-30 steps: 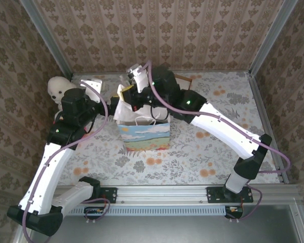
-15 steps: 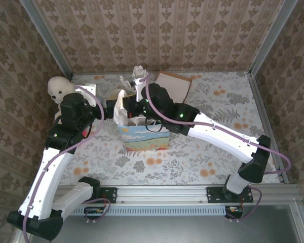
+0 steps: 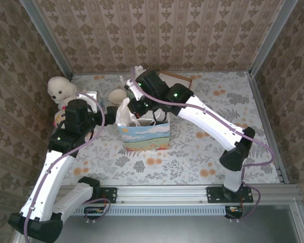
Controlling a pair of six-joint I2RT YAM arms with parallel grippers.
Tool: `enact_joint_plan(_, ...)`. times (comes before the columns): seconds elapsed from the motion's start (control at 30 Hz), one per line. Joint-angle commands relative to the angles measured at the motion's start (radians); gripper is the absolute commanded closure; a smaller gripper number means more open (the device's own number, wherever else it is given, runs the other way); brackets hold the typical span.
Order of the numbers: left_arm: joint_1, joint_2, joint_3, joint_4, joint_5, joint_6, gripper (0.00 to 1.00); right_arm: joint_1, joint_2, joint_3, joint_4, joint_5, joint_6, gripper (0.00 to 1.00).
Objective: Pack the takeout coffee
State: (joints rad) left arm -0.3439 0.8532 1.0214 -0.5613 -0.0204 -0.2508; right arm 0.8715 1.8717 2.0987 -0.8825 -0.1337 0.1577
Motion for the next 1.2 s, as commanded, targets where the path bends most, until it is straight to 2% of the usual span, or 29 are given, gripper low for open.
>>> enact_joint_plan(0.0,0.009,-0.024,-0.030,-0.008,-0.087,-0.073,0.00,0.001,0.074,0.076,-0.172,-0.045,-0.190,1.00)
enact_joint_plan(0.1,0.011,-0.035,-0.049,0.005,-0.167,-0.134,0.00,0.001,0.129,0.117,-0.191,-0.041,-0.288,1.00)
enact_joint_plan(0.27,0.012,-0.028,-0.047,0.038,-0.133,-0.176,0.00,-0.001,0.177,0.188,-0.303,-0.007,-0.446,1.00)
enact_joint_plan(0.5,0.017,-0.047,-0.098,0.078,-0.180,-0.220,0.00,-0.022,0.161,0.201,-0.472,0.031,-0.604,1.00)
enact_joint_plan(0.6,0.021,-0.032,-0.096,0.060,-0.202,-0.252,0.00,-0.022,0.190,0.210,-0.467,0.019,-0.640,0.99)
enact_joint_plan(0.7,0.023,-0.036,-0.115,0.036,-0.284,-0.303,0.00,-0.020,0.234,0.253,-0.443,-0.005,-0.665,0.97)
enact_joint_plan(0.8,0.039,-0.054,-0.164,0.044,-0.351,-0.353,0.00,-0.018,0.283,0.334,-0.443,-0.011,-0.681,0.87)
enact_joint_plan(0.93,0.068,-0.065,-0.219,0.060,-0.372,-0.400,0.00,-0.018,0.265,0.388,-0.436,-0.019,-0.661,0.60)
enact_joint_plan(1.07,0.087,-0.062,-0.293,0.091,-0.357,-0.513,0.00,-0.018,0.126,0.253,-0.307,-0.034,-0.644,0.39)
enact_joint_plan(1.17,0.097,-0.040,-0.339,0.125,-0.352,-0.564,0.00,-0.019,0.030,0.156,-0.191,0.018,-0.588,0.30)
